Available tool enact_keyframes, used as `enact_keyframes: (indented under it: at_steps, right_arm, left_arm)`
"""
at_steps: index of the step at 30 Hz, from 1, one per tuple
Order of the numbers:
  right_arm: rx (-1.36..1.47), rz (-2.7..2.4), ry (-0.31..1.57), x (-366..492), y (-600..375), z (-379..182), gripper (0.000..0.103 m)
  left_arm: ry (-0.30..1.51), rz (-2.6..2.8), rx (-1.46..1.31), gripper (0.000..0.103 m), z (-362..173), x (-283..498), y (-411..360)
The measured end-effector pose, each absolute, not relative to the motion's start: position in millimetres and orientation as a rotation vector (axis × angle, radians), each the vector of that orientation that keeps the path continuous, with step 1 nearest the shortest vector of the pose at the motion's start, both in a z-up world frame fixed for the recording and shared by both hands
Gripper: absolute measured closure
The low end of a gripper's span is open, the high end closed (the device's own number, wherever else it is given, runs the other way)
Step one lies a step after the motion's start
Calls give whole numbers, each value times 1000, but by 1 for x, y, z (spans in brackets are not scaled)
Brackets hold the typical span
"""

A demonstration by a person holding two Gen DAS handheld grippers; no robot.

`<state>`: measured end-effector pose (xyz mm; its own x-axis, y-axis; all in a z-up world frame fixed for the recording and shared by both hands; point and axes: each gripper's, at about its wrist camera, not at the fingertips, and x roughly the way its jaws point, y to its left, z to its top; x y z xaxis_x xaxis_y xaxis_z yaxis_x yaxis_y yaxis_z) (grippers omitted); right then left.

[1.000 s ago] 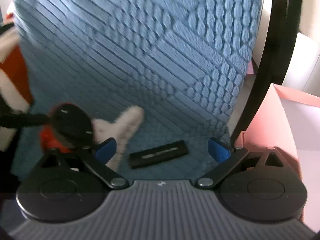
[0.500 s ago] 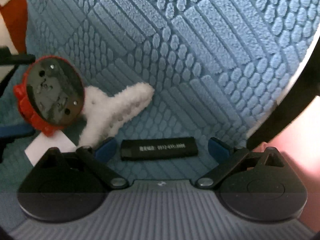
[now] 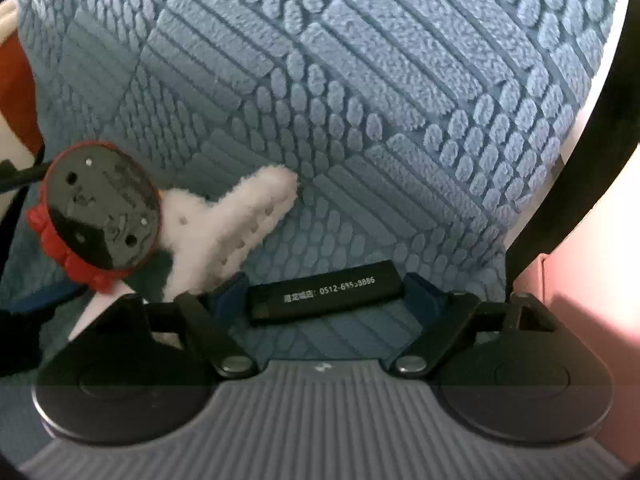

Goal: Organize rigid objects
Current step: 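Close the left gripper on the red figurine while the right gripper grasps the USB stick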

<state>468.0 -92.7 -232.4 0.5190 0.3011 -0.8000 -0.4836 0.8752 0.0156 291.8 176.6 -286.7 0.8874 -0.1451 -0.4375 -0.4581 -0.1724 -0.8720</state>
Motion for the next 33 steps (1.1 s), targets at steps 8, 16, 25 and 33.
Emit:
enact_keyframes:
  at_steps: [8,16,25,33]
  right_arm:
    - [-228,474,936,469,-95,-222,17]
    - [-295,485,904,453,-72,-214,17]
    - [-273,482,916,442,-78,-211,17]
    - [-269,490,893,414,-83,-189,17]
  left_arm:
    - [414,324,-1766,34,-288,275,183]
    - [492,333,-1702,39,-289,291,183]
    - [555,284,-1575,40,-274,301,187]
    - [544,232,-1282,42,-227,294,186]
